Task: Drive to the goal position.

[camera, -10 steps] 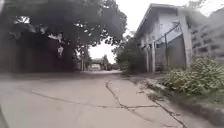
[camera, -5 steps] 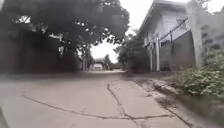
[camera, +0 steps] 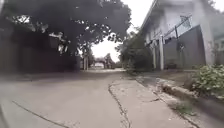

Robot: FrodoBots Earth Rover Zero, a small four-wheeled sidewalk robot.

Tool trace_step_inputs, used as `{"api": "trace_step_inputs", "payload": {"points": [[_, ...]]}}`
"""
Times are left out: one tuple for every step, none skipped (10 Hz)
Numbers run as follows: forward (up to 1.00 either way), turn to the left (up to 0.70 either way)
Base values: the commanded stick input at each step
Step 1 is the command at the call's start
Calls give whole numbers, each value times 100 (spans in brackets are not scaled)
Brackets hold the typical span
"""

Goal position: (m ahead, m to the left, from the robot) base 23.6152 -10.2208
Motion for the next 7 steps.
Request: {"api": "trace_step_inputs", "payload": {"points": [[70, -5], [70, 0], [70, 0], [70, 0], [70, 0], [70, 0], [70, 0]]}}
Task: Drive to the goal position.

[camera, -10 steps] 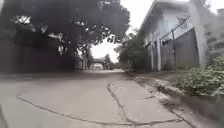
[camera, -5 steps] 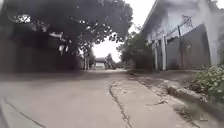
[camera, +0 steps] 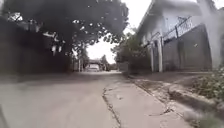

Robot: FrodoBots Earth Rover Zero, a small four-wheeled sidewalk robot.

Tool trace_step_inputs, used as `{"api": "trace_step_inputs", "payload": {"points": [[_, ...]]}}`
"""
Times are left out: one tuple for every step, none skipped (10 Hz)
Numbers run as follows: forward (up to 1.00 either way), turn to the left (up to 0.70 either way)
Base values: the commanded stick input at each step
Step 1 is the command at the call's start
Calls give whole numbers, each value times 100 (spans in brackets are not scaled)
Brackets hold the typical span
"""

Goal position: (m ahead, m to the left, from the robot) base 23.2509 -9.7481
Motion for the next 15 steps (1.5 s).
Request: {"api": "trace_step_inputs", "payload": {"points": [[70, 0], [70, 0], [70, 0], [70, 0], [70, 0], [70, 0], [70, -18], [70, -35], [70, -33], [70, -18], [70, -4], [70, 0], [70, 0], [70, 0], [70, 0]]}}
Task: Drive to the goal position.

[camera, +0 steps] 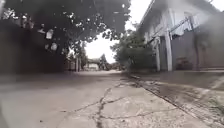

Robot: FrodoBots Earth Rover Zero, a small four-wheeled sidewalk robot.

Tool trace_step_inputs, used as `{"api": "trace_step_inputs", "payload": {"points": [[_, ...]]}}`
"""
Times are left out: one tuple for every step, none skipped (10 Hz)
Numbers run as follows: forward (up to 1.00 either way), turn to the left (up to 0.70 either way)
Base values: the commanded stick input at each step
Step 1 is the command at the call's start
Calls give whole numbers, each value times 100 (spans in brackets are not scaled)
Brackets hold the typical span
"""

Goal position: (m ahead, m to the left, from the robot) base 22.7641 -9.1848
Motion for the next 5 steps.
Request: {"api": "trace_step_inputs", "payload": {"points": [[70, 0], [70, 0], [70, 0], [70, 0], [70, 0]]}}
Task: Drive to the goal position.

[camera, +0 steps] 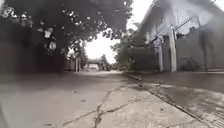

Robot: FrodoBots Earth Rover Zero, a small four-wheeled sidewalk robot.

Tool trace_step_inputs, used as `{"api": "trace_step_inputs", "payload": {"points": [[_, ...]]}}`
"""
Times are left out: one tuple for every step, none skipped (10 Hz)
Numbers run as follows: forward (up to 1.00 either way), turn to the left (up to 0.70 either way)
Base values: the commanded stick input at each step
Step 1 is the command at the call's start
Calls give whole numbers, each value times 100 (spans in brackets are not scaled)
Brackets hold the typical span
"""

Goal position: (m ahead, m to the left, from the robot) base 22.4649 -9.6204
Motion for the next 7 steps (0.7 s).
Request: {"api": "trace_step_inputs", "payload": {"points": [[70, 0], [70, -1], [70, -27], [70, -35], [70, -35], [70, -29], [70, -10]]}}
